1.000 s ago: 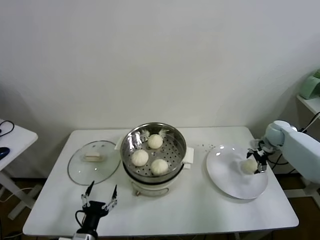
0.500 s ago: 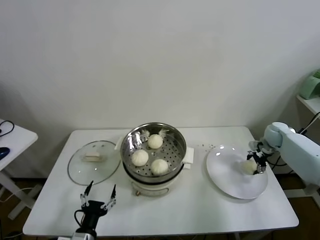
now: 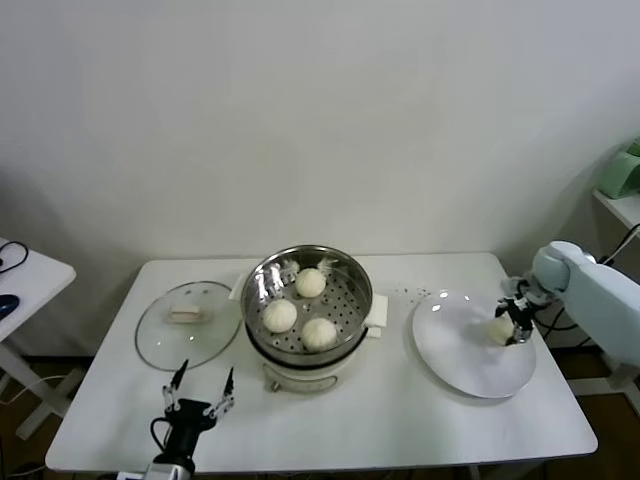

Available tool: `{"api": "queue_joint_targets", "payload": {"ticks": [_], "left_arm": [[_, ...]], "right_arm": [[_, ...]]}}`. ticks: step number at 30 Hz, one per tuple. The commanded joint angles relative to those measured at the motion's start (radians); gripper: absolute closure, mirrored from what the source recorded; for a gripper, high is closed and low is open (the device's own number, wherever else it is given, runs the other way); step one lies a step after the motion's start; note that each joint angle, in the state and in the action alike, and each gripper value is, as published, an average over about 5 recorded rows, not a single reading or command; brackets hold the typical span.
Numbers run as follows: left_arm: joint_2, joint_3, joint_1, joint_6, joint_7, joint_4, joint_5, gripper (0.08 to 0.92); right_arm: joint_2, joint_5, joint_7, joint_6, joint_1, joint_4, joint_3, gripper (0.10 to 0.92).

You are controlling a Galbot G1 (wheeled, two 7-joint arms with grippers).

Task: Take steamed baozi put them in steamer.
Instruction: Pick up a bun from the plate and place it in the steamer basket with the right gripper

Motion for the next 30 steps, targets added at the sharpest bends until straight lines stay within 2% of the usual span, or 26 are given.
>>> {"api": "queue_joint_targets", "payload": {"ticks": [1, 11, 18, 30], "left_arm": [[-0.001, 0.007, 0.001, -0.001, 0.0, -0.001, 0.002, 0.177], [-0.008, 0.024, 0.0, -0.005, -0.002, -0.014, 0.014, 0.177], [-0.002, 0.021, -0.001, -0.003, -0.001, -0.034, 0.011, 0.177], [0.019, 0.023, -0.025, 0.022, 0.004, -0.083, 0.012, 0.177]], "right_arm": [[-0.011, 0.267, 0.002, -0.078, 0.196, 0.054, -0.195, 0.329], [0.103, 0.689, 0.026, -0.177, 0.598, 0.127, -0.587, 0.33], [0.234, 0.959, 0.088, -0.22, 0.726, 0.199, -0.716, 0.338], [0.492, 1.244, 0.12, -0.267, 0.794, 0.209, -0.881, 0.34]]}}
